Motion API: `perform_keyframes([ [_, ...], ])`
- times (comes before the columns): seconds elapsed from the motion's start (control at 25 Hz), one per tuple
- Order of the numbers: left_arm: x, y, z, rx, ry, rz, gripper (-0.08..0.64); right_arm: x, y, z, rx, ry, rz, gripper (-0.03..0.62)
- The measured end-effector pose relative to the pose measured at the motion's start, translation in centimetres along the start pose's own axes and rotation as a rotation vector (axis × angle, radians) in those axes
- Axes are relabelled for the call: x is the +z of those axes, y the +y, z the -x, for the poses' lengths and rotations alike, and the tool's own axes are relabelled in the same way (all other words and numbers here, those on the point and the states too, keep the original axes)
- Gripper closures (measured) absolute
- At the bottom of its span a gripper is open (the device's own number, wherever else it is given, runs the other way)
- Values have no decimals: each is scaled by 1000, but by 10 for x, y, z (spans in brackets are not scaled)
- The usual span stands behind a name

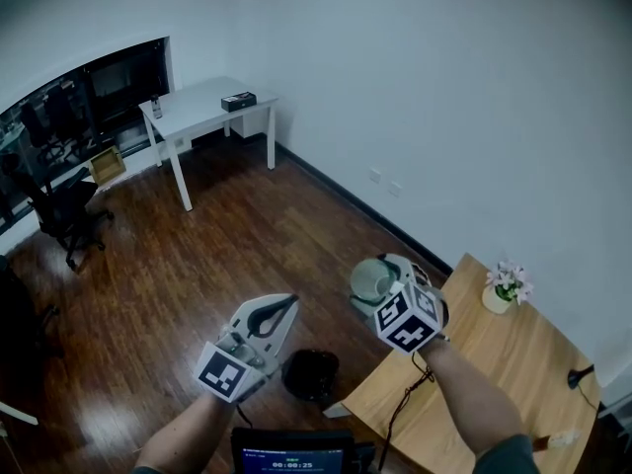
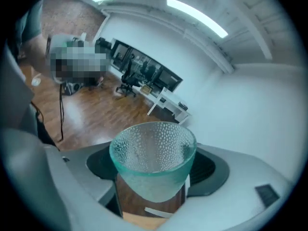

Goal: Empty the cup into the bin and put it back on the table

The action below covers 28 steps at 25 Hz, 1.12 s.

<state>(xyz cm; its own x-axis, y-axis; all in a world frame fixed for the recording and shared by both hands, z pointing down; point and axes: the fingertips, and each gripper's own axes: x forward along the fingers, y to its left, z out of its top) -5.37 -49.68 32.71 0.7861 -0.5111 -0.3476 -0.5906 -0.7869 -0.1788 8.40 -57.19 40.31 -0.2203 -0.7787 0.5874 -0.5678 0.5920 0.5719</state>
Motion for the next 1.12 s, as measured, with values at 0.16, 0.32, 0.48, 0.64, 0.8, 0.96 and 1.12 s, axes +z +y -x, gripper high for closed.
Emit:
perform_keyframes([
  [0.16,7,-3,3,-24,-25,2,568,6,-8,25,0,-125,-261,193],
  [0.32,16,-30,-1,-133,-61,-26,568,4,-17,65,-91,-183,-367,193],
  [0.48,15,-53,-5,-215,-98,38,568,-18,-10,99,-148,-182,-472,192],
  [0.64,13,-84,-17,-321,-106,63,568,-41,-7,133,-202,-200,-584,192],
  [0.8,17,-110,-23,-382,-116,121,568,-65,-1,169,-275,-204,-653,192],
  [0.96,24,-140,-36,-429,-135,109,568,-94,4,205,-331,-208,-706,192],
  [1.12,32,-184,-46,-494,-151,106,568,-127,8,245,-385,-203,-740,192],
])
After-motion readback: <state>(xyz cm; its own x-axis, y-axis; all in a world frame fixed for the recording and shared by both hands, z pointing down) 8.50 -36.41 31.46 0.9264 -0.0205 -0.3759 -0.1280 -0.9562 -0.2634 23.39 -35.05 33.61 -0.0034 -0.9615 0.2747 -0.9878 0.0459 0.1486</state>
